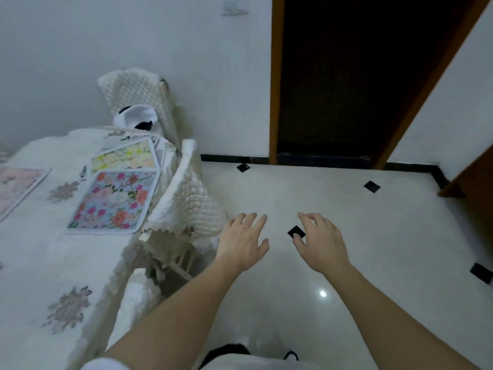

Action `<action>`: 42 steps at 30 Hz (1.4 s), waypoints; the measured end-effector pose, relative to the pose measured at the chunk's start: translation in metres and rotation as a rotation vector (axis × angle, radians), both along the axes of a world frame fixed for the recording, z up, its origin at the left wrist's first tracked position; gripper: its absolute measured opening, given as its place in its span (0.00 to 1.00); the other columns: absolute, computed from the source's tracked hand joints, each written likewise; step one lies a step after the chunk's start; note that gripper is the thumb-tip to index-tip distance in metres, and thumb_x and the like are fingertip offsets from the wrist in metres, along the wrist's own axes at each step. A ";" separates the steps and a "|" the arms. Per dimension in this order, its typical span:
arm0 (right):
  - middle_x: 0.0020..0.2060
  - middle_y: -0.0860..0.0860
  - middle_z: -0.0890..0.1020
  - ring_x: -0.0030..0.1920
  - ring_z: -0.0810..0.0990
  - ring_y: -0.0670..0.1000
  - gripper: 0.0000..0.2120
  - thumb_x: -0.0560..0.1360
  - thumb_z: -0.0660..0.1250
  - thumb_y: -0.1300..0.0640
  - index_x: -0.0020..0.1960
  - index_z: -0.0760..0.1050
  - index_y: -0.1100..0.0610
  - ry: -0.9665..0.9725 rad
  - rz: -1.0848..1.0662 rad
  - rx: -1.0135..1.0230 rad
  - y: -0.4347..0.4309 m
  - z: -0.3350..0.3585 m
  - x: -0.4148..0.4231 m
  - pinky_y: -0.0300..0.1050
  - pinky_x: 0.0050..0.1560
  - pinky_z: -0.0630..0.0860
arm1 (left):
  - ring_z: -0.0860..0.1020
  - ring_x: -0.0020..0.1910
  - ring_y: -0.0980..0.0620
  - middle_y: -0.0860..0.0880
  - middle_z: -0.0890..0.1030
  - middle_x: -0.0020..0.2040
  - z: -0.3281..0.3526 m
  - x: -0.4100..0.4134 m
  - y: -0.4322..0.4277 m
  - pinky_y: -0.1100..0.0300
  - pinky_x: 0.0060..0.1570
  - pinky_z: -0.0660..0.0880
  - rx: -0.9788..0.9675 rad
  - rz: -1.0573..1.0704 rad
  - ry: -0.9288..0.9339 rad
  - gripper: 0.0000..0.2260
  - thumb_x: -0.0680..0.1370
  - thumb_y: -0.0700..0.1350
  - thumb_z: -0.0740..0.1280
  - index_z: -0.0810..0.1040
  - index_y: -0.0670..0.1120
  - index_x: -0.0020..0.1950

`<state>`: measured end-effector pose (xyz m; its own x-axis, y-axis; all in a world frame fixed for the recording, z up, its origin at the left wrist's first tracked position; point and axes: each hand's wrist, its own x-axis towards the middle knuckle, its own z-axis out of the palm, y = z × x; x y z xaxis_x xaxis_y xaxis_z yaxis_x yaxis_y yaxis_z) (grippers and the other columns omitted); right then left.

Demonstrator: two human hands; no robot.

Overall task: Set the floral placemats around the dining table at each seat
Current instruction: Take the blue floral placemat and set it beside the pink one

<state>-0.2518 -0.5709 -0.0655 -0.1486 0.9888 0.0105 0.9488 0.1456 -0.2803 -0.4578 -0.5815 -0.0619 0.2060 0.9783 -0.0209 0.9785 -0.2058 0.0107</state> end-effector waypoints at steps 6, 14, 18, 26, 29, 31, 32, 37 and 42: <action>0.66 0.53 0.73 0.66 0.70 0.54 0.25 0.77 0.59 0.45 0.73 0.64 0.51 -0.028 0.225 -0.010 0.078 0.000 -0.045 0.52 0.67 0.67 | 0.69 0.68 0.46 0.49 0.71 0.71 0.010 -0.039 0.034 0.49 0.62 0.70 0.032 0.211 -0.010 0.27 0.78 0.60 0.55 0.60 0.52 0.75; 0.67 0.51 0.72 0.67 0.70 0.52 0.25 0.77 0.59 0.45 0.72 0.65 0.50 -0.052 0.473 0.051 0.173 0.004 -0.148 0.50 0.68 0.66 | 0.70 0.68 0.46 0.48 0.71 0.71 0.005 -0.115 0.093 0.49 0.66 0.68 0.093 0.360 -0.019 0.28 0.78 0.60 0.55 0.62 0.51 0.75; 0.67 0.52 0.72 0.67 0.69 0.52 0.24 0.77 0.60 0.46 0.71 0.66 0.51 -0.065 0.532 0.096 0.230 0.015 -0.210 0.51 0.68 0.65 | 0.72 0.65 0.47 0.49 0.74 0.68 -0.001 -0.165 0.139 0.50 0.61 0.72 0.149 0.460 -0.076 0.26 0.77 0.60 0.57 0.66 0.52 0.72; 0.64 0.54 0.75 0.63 0.74 0.56 0.23 0.75 0.63 0.48 0.69 0.69 0.53 -0.061 0.709 0.139 0.323 0.036 -0.351 0.54 0.62 0.72 | 0.70 0.67 0.47 0.49 0.72 0.70 0.001 -0.288 0.203 0.49 0.63 0.70 0.175 0.684 -0.157 0.26 0.78 0.61 0.53 0.63 0.52 0.75; 0.61 0.55 0.77 0.59 0.76 0.57 0.22 0.74 0.64 0.50 0.67 0.71 0.54 -0.061 0.806 0.137 0.337 0.031 -0.399 0.54 0.58 0.75 | 0.66 0.72 0.47 0.50 0.68 0.74 -0.006 -0.323 0.200 0.48 0.68 0.65 0.127 0.803 -0.167 0.27 0.79 0.62 0.52 0.61 0.53 0.76; 0.62 0.55 0.76 0.60 0.75 0.57 0.24 0.74 0.64 0.50 0.69 0.70 0.54 -0.087 0.874 0.124 0.341 0.026 -0.428 0.54 0.58 0.74 | 0.64 0.73 0.47 0.50 0.66 0.75 -0.013 -0.342 0.193 0.47 0.70 0.63 0.111 0.889 -0.203 0.27 0.79 0.61 0.53 0.59 0.54 0.77; 0.63 0.55 0.76 0.61 0.75 0.57 0.24 0.74 0.64 0.49 0.70 0.69 0.54 -0.098 0.903 0.120 0.342 0.023 -0.441 0.54 0.58 0.74 | 0.63 0.73 0.47 0.51 0.66 0.76 -0.016 -0.351 0.189 0.47 0.71 0.63 0.105 0.932 -0.223 0.27 0.78 0.60 0.52 0.59 0.54 0.77; 0.62 0.55 0.77 0.61 0.76 0.57 0.26 0.74 0.66 0.49 0.70 0.70 0.54 -0.107 1.095 0.091 0.347 0.002 -0.503 0.55 0.59 0.75 | 0.67 0.70 0.48 0.52 0.69 0.73 -0.035 -0.387 0.161 0.47 0.68 0.68 0.088 1.158 -0.246 0.26 0.78 0.61 0.54 0.60 0.55 0.75; 0.62 0.56 0.75 0.59 0.75 0.57 0.25 0.76 0.65 0.49 0.70 0.68 0.56 -0.060 1.219 -0.028 0.353 -0.018 -0.563 0.55 0.57 0.76 | 0.67 0.71 0.49 0.52 0.68 0.74 -0.051 -0.411 0.127 0.50 0.68 0.68 0.060 1.412 -0.295 0.27 0.79 0.61 0.56 0.62 0.53 0.76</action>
